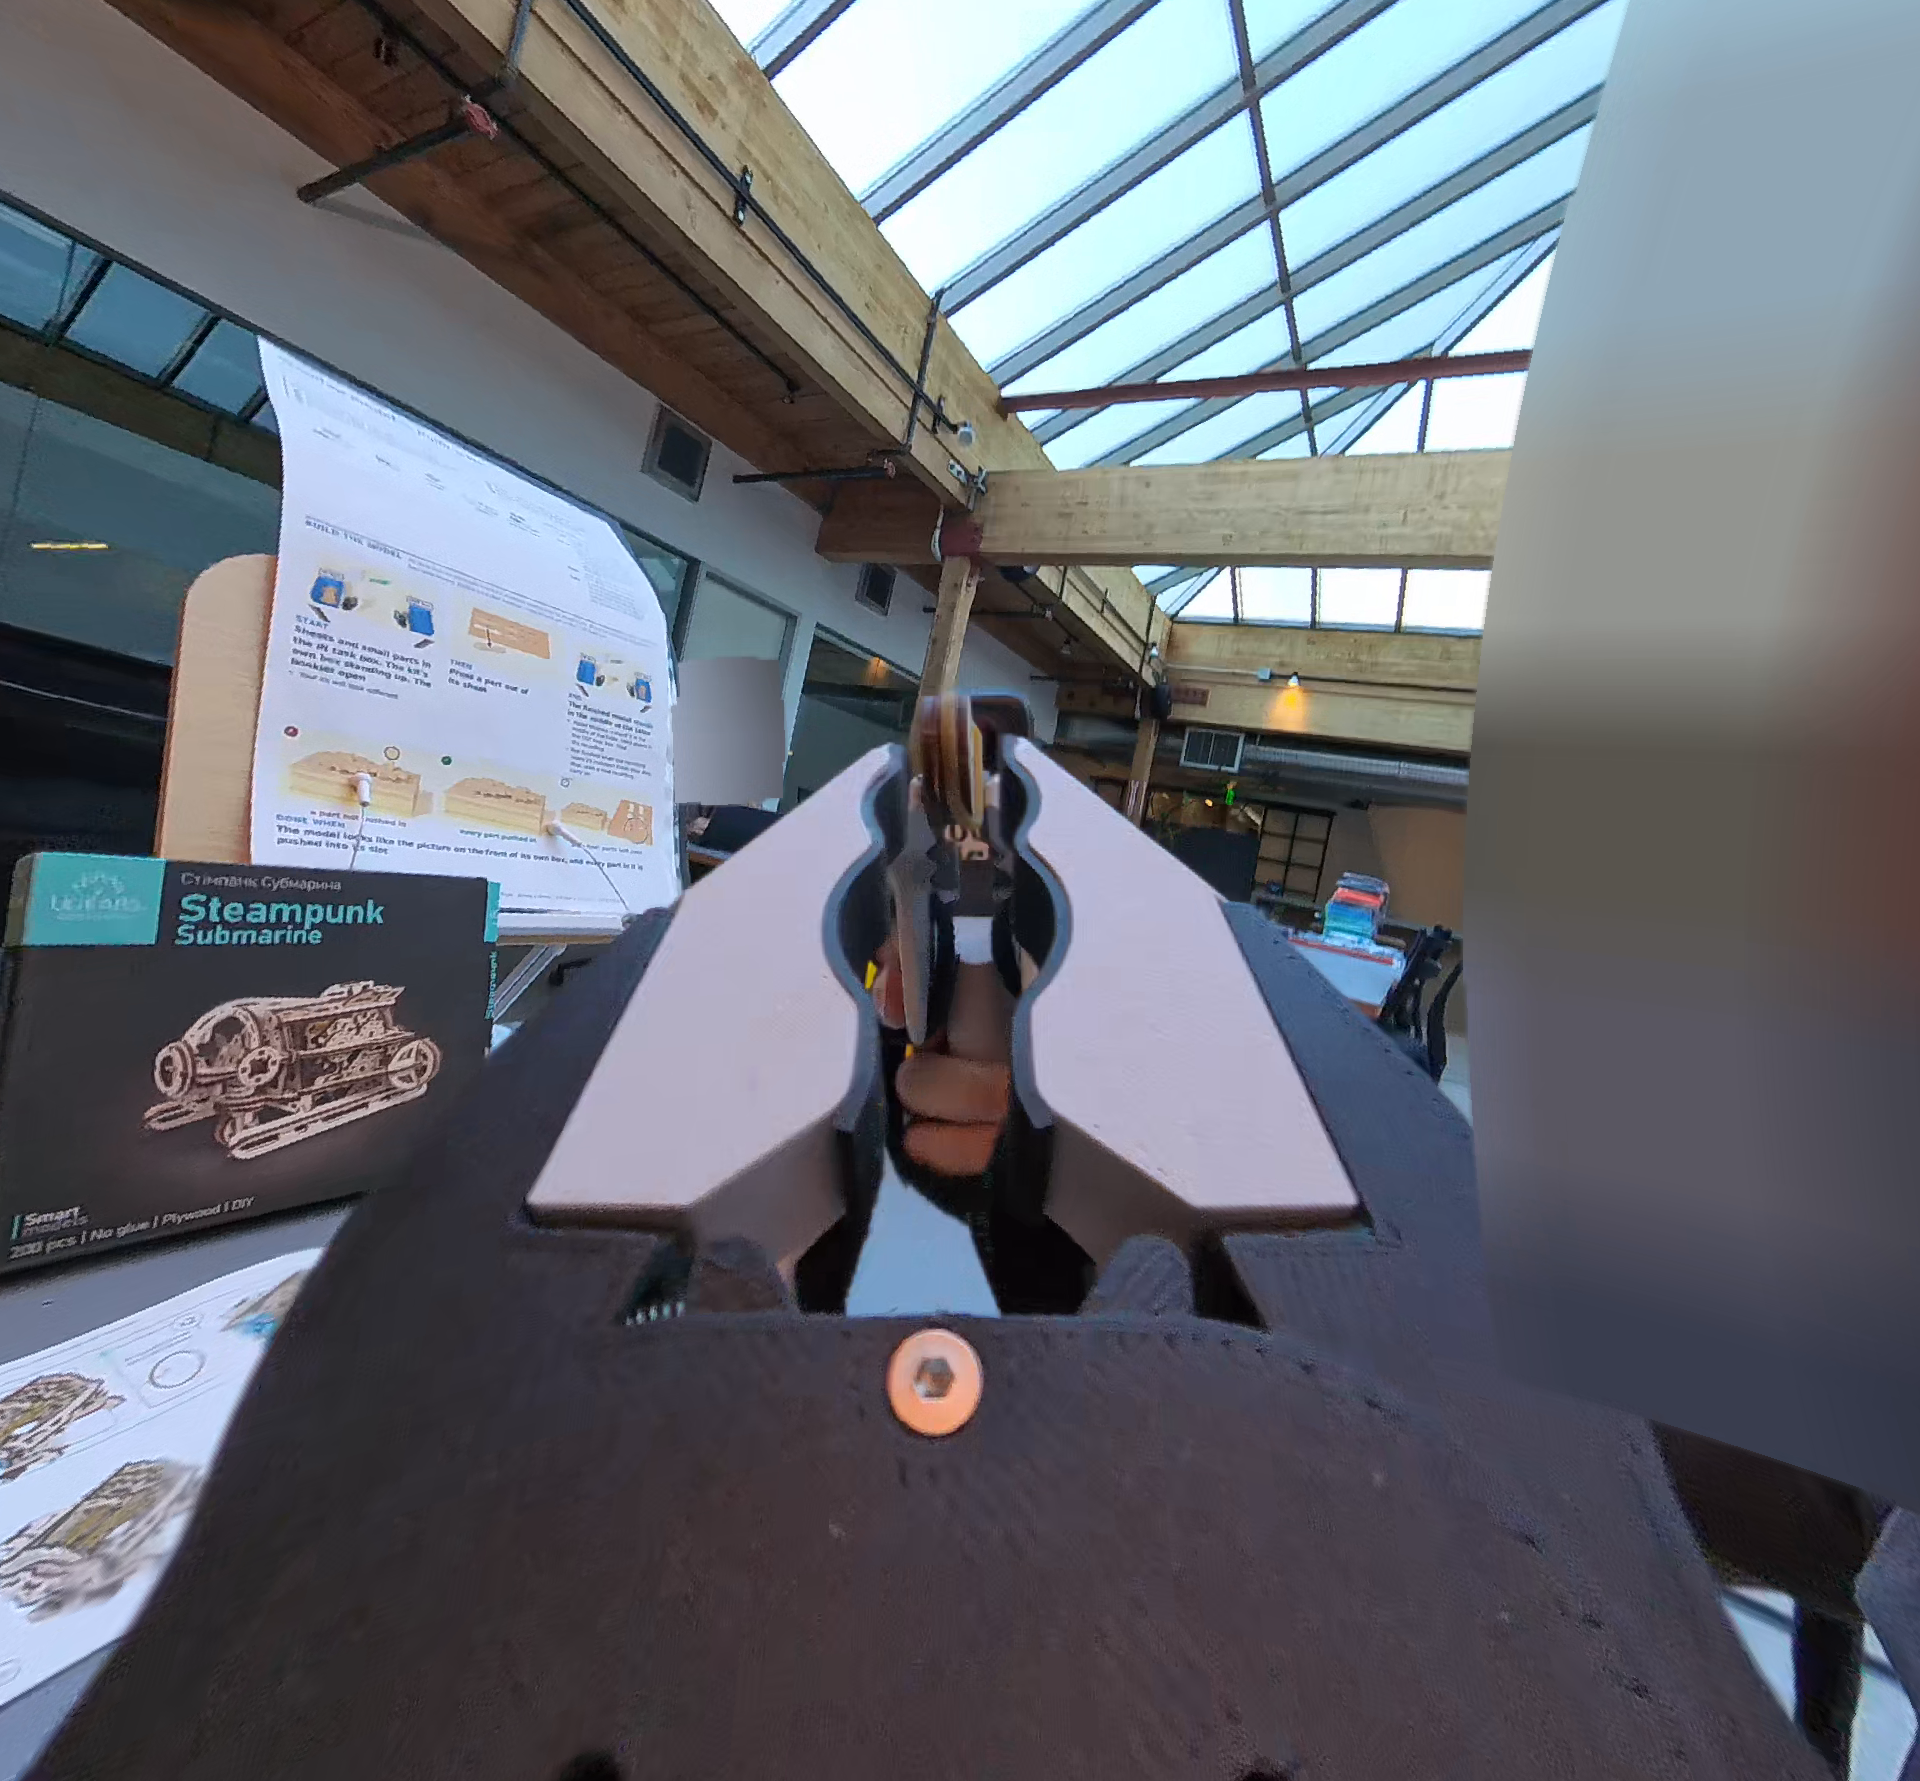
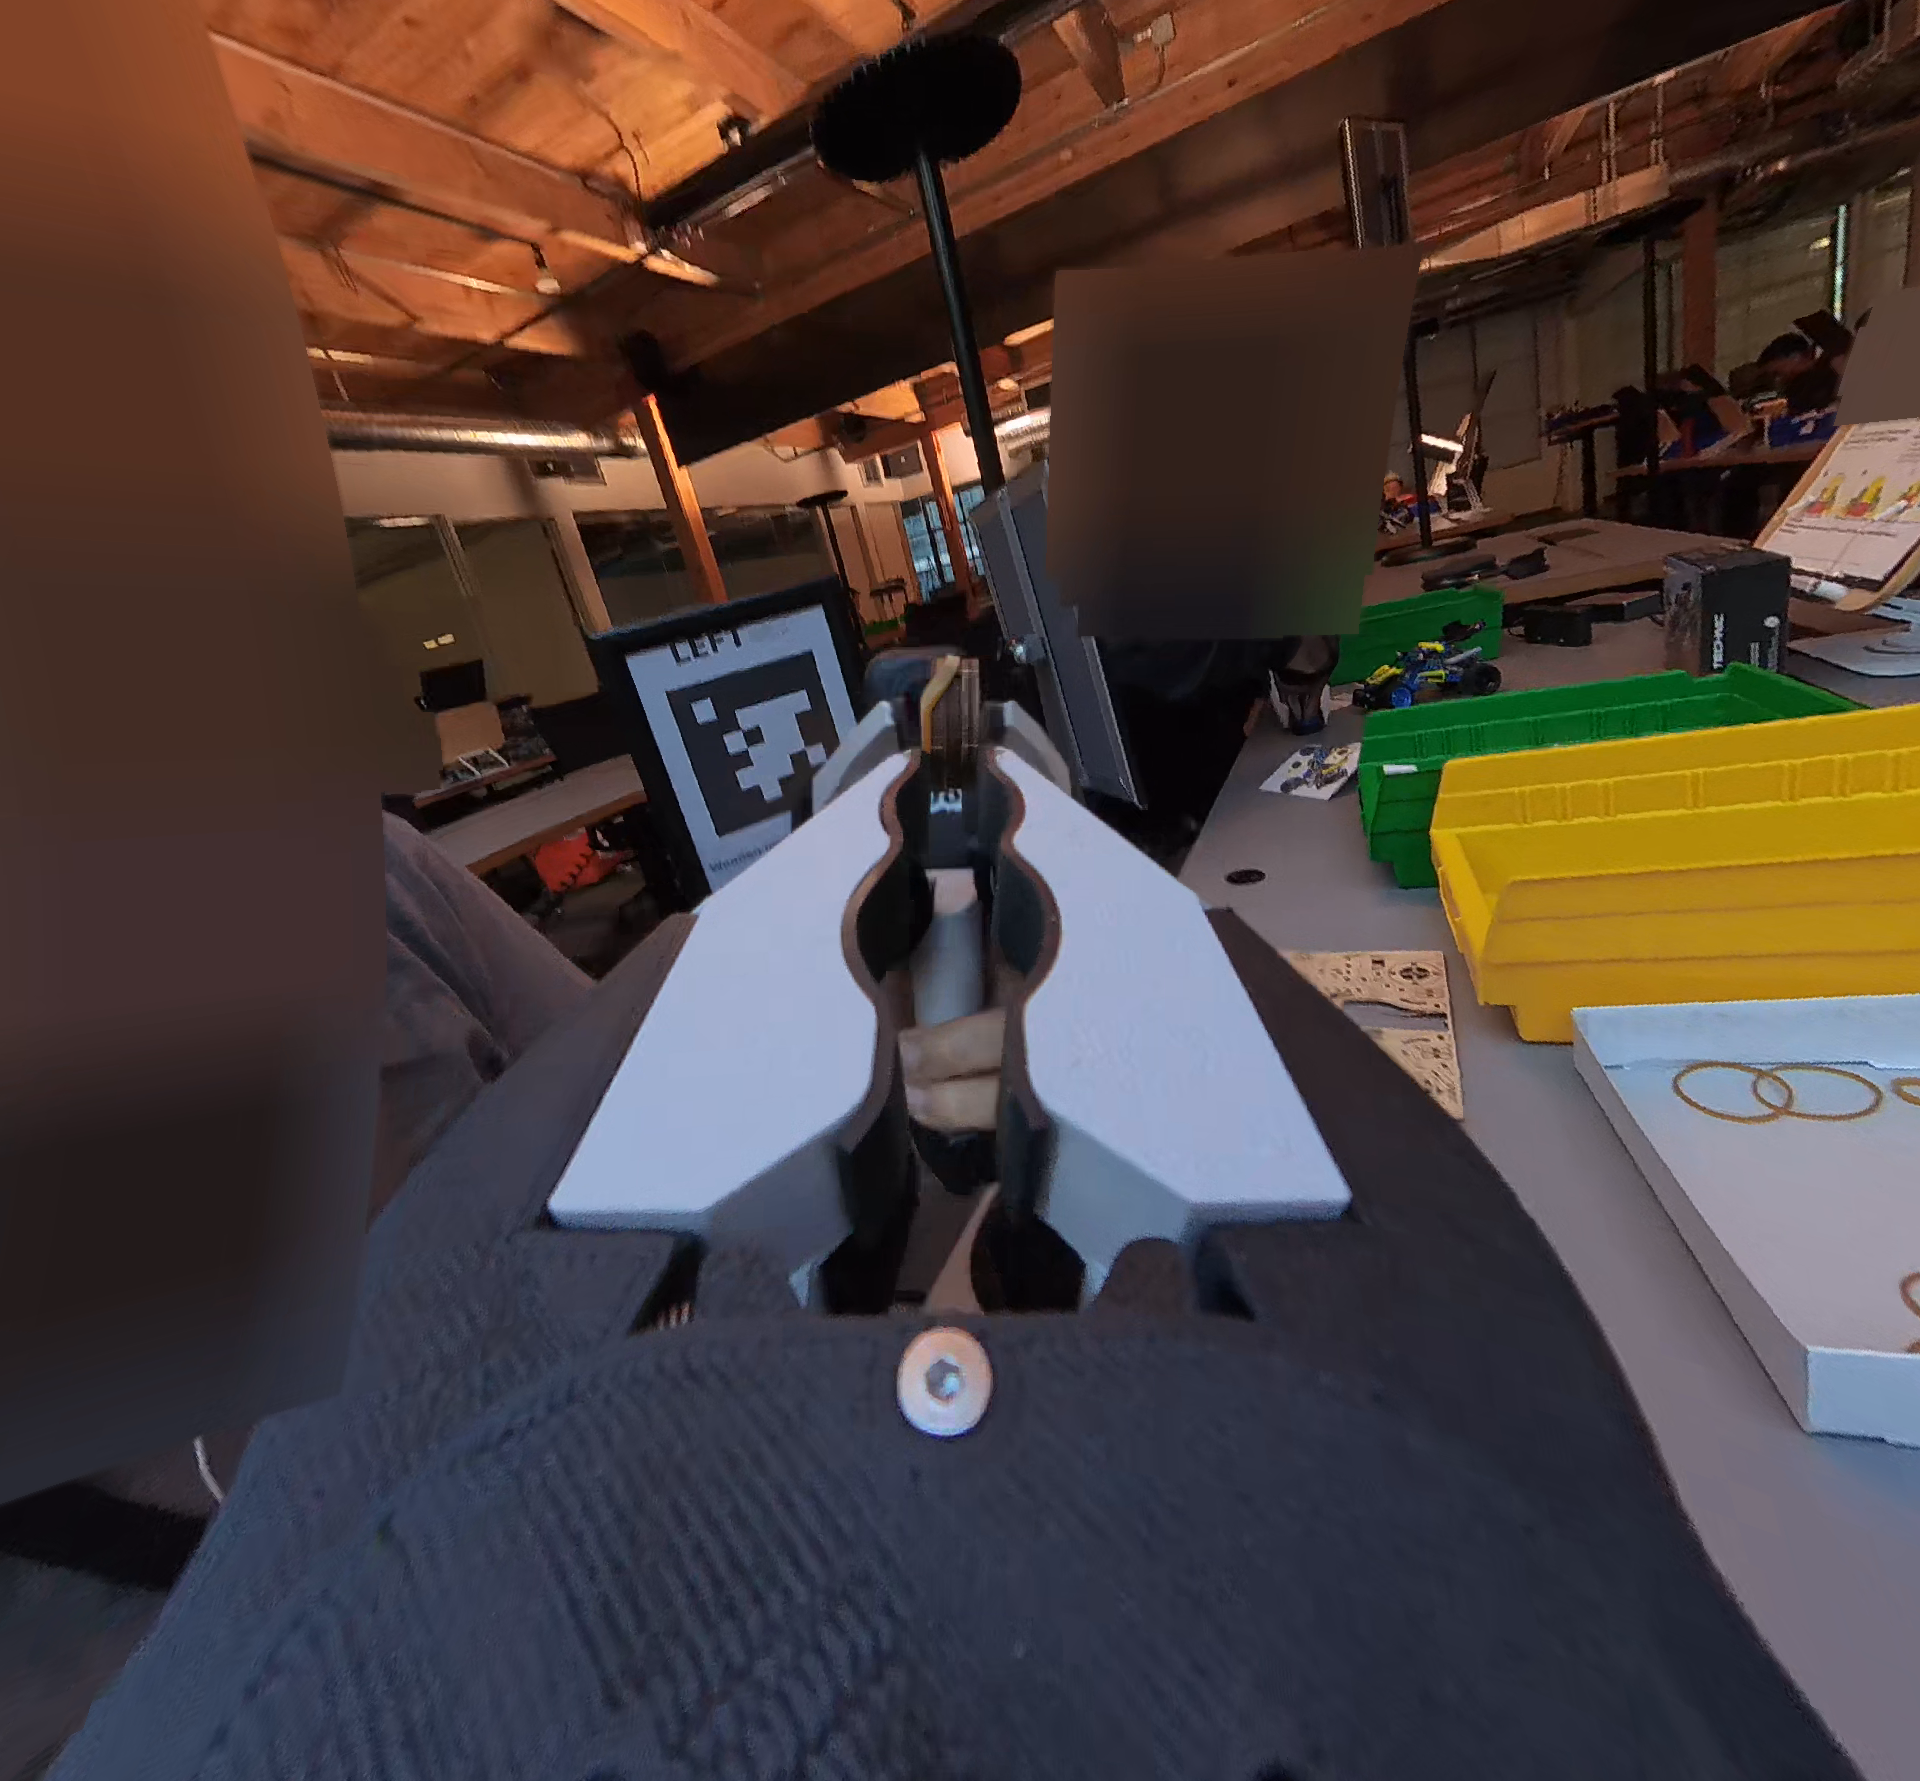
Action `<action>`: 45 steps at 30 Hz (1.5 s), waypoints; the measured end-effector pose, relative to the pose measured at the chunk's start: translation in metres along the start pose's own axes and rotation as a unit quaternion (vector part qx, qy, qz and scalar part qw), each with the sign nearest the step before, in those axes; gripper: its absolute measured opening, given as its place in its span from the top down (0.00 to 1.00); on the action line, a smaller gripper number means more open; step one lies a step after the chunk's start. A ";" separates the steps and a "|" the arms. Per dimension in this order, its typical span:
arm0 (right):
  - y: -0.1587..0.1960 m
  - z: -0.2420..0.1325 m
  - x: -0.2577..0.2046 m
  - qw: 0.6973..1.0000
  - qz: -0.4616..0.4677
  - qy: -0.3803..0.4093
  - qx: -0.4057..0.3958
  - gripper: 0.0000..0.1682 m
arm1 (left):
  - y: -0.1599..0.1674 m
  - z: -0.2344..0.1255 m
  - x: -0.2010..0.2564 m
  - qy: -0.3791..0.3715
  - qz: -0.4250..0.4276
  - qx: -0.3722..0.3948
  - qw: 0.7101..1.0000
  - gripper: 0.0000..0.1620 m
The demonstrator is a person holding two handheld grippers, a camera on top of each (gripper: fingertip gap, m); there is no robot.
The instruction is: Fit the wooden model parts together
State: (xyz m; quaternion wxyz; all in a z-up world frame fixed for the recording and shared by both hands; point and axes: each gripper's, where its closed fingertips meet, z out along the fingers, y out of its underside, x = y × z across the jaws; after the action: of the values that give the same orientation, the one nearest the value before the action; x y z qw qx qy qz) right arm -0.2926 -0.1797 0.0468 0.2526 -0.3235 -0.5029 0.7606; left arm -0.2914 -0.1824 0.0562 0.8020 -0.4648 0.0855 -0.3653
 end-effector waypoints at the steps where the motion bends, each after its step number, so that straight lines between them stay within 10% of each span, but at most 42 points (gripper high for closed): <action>1: 0.003 -0.001 0.000 1.000 -0.011 0.005 -0.023 0.96 | 0.001 0.000 -0.002 -0.001 0.006 -0.018 1.000 0.86; 11: 0.023 -0.012 -0.008 0.981 -0.091 0.016 -0.168 0.96 | 0.034 -0.008 0.010 0.059 0.093 -0.245 0.963 0.95; 31: 0.050 -0.023 -0.003 0.952 -0.117 0.044 -0.280 0.96 | 0.061 -0.021 0.006 0.060 0.119 -0.336 0.932 0.95; 45: 0.014 -0.010 0.010 0.934 -0.249 0.158 -0.202 0.83 | 0.025 -0.010 -0.016 -0.030 0.045 -0.189 0.980 0.96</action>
State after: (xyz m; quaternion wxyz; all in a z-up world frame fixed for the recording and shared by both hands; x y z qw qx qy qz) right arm -0.2930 -0.1717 0.0285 0.4397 -0.3480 -0.6639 0.4948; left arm -0.2951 -0.1710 0.0265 0.7176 -0.6142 0.1502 -0.2920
